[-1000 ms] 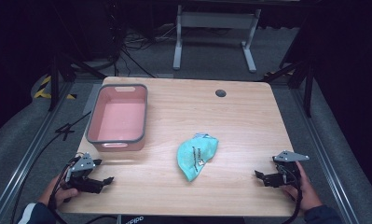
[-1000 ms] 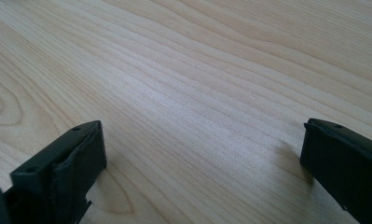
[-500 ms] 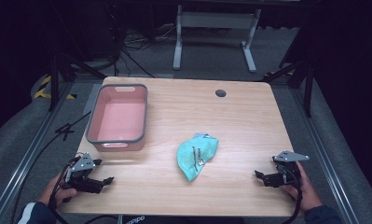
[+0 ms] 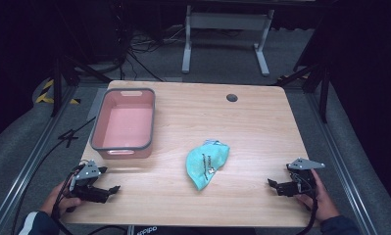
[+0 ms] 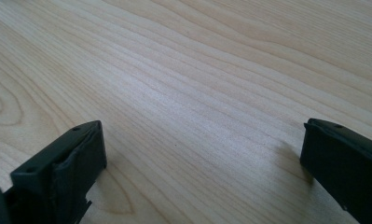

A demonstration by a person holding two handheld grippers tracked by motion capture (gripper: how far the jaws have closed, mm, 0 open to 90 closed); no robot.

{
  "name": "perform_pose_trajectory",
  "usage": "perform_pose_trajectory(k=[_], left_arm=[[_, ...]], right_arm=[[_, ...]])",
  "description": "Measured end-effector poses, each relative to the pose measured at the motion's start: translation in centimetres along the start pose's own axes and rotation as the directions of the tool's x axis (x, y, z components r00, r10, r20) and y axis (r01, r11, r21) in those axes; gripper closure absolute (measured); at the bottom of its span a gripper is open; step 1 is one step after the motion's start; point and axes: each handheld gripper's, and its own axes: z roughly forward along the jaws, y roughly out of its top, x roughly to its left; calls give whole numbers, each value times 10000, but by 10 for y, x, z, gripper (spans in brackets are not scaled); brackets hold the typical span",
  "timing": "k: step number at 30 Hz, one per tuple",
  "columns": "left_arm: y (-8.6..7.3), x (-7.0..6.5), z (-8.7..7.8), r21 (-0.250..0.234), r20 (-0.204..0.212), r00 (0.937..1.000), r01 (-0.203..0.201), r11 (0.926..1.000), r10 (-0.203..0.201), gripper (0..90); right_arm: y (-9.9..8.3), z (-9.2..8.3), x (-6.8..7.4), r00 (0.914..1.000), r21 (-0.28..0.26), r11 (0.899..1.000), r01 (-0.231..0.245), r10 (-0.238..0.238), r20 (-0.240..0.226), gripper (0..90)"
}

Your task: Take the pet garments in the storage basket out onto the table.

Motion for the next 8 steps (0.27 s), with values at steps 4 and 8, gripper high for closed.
perform_pose_trajectory(k=[4,8], left_arm=[[1,-1,1,104,2,9999,102,9999,-102,108],[1,-1,1,100,-11,9999,117,9999,-117,106]], right_arm=[[0,0,0,10000,-2,10000,-6,6,1,6],[0,0,0,10000,2,10000,3,-3,0,5]])
